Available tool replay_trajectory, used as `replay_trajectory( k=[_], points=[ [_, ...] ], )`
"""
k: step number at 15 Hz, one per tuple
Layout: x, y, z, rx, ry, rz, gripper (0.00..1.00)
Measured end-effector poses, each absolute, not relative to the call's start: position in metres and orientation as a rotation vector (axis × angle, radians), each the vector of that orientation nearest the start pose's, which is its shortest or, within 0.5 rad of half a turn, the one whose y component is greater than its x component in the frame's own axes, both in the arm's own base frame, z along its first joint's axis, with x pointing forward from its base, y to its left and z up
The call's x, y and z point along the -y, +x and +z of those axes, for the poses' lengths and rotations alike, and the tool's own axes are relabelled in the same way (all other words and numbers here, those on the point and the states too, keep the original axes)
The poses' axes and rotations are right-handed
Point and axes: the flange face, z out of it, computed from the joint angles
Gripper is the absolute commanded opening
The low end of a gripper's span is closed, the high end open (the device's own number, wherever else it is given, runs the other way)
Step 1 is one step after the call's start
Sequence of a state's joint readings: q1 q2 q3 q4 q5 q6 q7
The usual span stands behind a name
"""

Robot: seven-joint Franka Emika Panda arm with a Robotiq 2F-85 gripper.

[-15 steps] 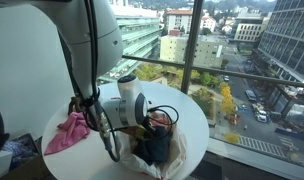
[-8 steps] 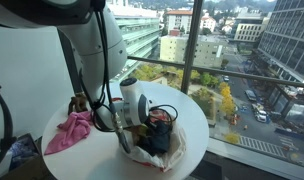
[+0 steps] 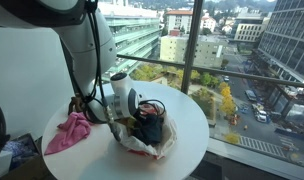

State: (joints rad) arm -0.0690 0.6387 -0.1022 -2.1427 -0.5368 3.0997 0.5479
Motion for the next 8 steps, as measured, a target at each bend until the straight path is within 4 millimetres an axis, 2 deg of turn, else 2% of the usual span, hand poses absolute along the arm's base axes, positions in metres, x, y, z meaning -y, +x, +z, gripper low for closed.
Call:
replay_trajectory(
  k=[2, 3, 5, 8],
  points=[
    [0.056, 0.570, 0.142, -0.280, -3.216, -0.499, 0.97],
    [0.056, 0.568, 0.152, -0.298, -3.236, -0.486, 1.00],
    [0.055, 0.563, 0.181, -0.333, -3.283, -0.464, 1.00],
    [0.044, 0.552, 0.236, -0.402, -3.353, -0.409, 1.00]
  ],
)
